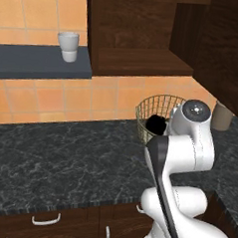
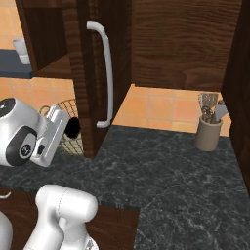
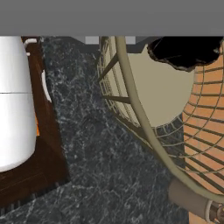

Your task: Open the cabinet, pick up the bread from the cabinet and place it in the basket. Then move the basket to the dining counter.

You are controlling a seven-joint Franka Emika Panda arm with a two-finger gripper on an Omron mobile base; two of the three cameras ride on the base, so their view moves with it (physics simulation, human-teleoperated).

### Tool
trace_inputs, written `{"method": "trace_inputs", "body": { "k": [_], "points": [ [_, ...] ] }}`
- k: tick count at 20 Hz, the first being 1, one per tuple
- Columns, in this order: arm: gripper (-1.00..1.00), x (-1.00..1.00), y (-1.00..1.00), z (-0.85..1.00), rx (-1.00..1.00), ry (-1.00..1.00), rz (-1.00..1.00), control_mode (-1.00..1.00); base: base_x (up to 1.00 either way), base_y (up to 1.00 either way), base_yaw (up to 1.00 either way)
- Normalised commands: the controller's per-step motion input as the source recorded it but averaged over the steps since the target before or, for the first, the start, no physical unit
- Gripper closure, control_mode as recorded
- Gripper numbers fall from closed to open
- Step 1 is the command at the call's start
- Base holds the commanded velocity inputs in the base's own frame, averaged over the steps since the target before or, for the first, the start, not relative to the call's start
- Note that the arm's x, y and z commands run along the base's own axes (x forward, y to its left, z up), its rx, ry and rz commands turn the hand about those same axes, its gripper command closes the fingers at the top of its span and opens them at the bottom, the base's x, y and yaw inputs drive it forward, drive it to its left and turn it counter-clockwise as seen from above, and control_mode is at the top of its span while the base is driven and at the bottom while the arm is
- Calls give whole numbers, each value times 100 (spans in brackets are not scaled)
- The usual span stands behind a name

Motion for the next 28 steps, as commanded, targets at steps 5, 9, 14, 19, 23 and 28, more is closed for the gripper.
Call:
{"method": "trace_inputs", "body": {
  "k": [5, 9, 14, 19, 23, 28],
  "points": [
    [100, -16, 8, 0, 0, 0, 1, 100, -11, 6, 1],
    [100, 0, 0, 0, 0, 0, 0, 100, -67, 67, 20],
    [100, 0, 0, 0, 0, 0, 0, 100, -41, 96, 66],
    [100, 0, 0, 0, 0, 0, 0, 100, -7, 55, 90],
    [100, 0, 0, 0, 0, 0, 0, 100, 0, 34, 97],
    [100, 0, 0, 0, 0, 0, 0, 100, -6, 5, 99]
  ]
}}
